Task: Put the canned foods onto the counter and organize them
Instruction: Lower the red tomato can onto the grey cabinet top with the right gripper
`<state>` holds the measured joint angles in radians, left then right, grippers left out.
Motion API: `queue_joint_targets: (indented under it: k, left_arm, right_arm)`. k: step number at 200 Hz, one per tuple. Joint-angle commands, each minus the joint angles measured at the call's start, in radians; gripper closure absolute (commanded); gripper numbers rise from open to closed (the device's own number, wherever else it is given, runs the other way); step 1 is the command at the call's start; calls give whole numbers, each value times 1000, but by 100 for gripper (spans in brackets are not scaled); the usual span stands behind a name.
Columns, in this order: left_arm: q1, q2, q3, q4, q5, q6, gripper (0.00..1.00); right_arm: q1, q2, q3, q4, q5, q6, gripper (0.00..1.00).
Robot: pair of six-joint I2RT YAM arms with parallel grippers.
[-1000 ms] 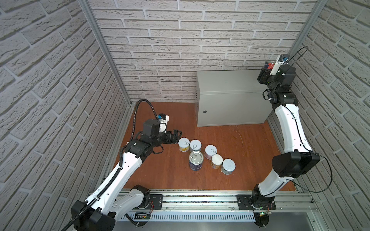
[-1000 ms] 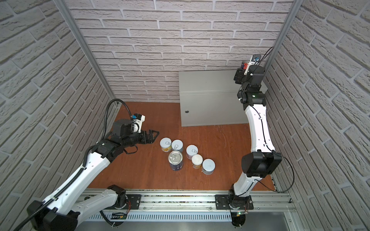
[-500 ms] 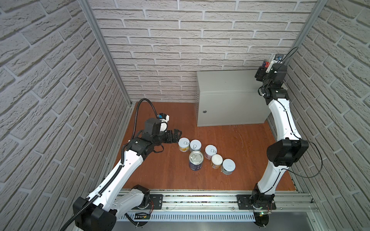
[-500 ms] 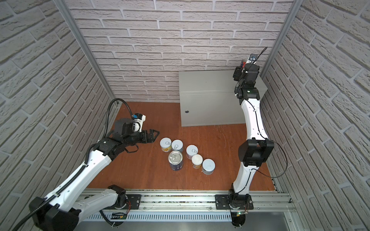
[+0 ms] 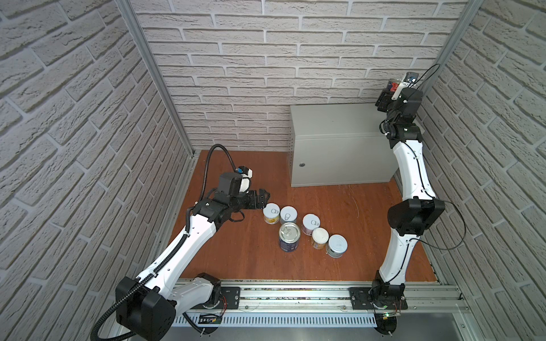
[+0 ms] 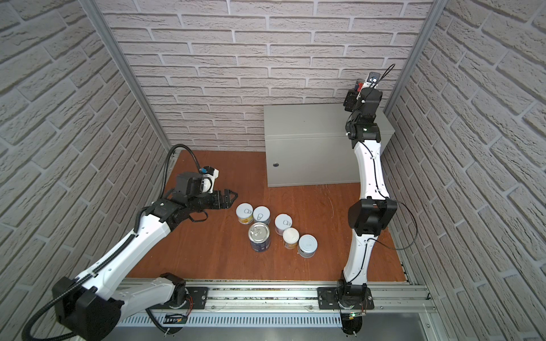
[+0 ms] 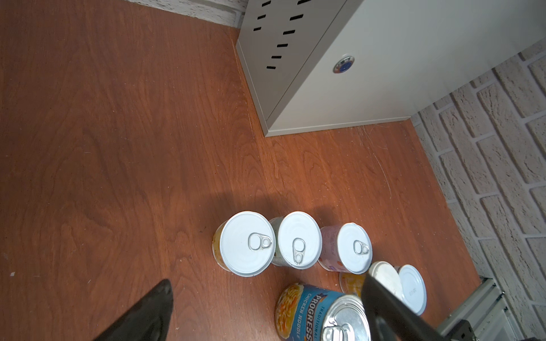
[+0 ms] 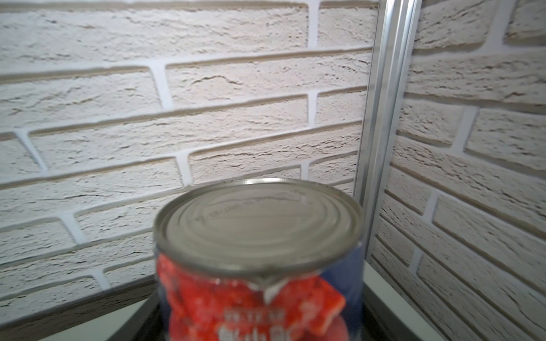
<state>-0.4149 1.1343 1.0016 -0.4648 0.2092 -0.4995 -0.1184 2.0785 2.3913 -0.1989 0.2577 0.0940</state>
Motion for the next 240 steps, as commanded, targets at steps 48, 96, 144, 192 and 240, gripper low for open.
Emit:
queue_joint_targets:
  k: [48,96,144,192,240]
  left_arm:
    - [-3,16,43,48,-19,-3,1]
    - [-2,20,45,38,-27,-1,2]
    - [-3,23,42,38,-36,1,2]
    - [-2,34,47,31,-39,4,2]
    - [-2,43,54,30,-30,3,2]
  right_arm:
    - [29,-48,-37,222,13,25,49]
    - [85,-52,-154,340,131,-94,47]
    - [87,-36,-220,396,149,-72,46]
    - [91,-40,-273,467,202,-90,39]
    - [94,-23,-232,424,280,-44,8]
